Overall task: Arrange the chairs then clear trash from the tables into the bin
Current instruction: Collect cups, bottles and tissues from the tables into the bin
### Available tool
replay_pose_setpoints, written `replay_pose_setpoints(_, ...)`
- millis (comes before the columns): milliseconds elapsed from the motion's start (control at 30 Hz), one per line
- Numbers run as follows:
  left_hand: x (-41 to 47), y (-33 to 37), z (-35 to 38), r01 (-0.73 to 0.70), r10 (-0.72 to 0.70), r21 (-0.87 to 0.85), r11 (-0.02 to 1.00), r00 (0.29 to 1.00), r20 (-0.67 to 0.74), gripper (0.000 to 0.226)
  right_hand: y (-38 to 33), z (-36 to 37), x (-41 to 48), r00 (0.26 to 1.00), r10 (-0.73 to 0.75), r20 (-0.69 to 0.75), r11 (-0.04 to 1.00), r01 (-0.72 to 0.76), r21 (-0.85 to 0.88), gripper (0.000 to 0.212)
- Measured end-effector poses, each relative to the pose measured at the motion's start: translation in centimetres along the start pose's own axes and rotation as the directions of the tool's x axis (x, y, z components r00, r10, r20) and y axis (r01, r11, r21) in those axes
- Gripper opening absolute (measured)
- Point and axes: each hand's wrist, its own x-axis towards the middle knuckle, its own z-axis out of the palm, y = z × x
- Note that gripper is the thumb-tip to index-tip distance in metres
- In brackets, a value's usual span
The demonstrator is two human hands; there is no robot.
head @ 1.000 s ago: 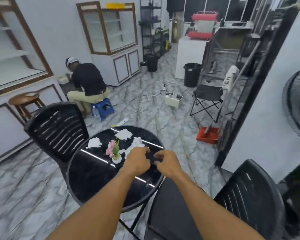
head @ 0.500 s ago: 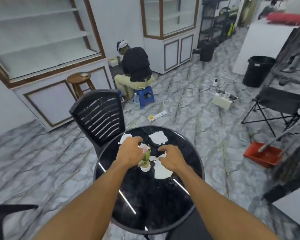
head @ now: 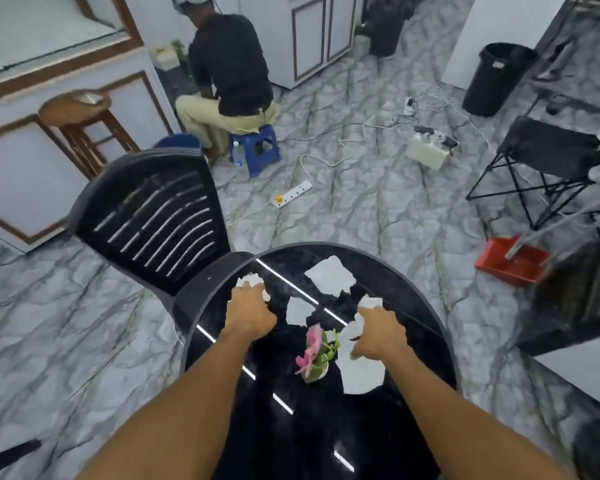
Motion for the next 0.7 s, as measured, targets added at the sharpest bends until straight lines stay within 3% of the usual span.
replay_pose_setpoints(100,3.3,-1.7,1.7,0.033,-0.042,0.123,0.992,0.996,0.073,0.077,-0.2,2.4,1.3,0.993,0.09,0.07,0.992,-0.084,-0.094,0.104)
replay_pose_setpoints(200,5.2,-2.6,3.5,0.009,-0.024,0.112,0.994,0.991,0.135,0.079,-0.7,3.8,2.6,0.997,0.069,-0.024,0.996,-0.07,-0.06,0.083)
replay_pose_setpoints(367,5.2,-0.6,6.7,-0.295,0.274,0.119,0.948,0.948,0.161,0.077,-2.5,3.3,4.9,0.996,0.0,-0.093,0.99,0.013,0.138,0.095)
replay_pose_setpoints(467,5.4,0.5,7.8,-0.387,0.365,0.134,0.913,0.917,0.159,0.053,-3.3,2.9,5.9,0.993,-0.043,-0.113,0.992,0.056,0.114,0.102)
replay_pose_setpoints(567,6.0,0.9,7.8,-0.442,0.417,0.14,0.886,0.892,0.174,0.005,-3.4,2.7,6.8,0.991,-0.08,-0.105,0.994,0.087,0.069,0.104)
replay_pose_setpoints(700,7.9,1.5,6.9,-0.411,0.406,-0.012,0.911,0.893,0.195,0.019,-3.7,1.9,8.2,0.989,-0.132,-0.064,0.99,0.135,0.045,0.113)
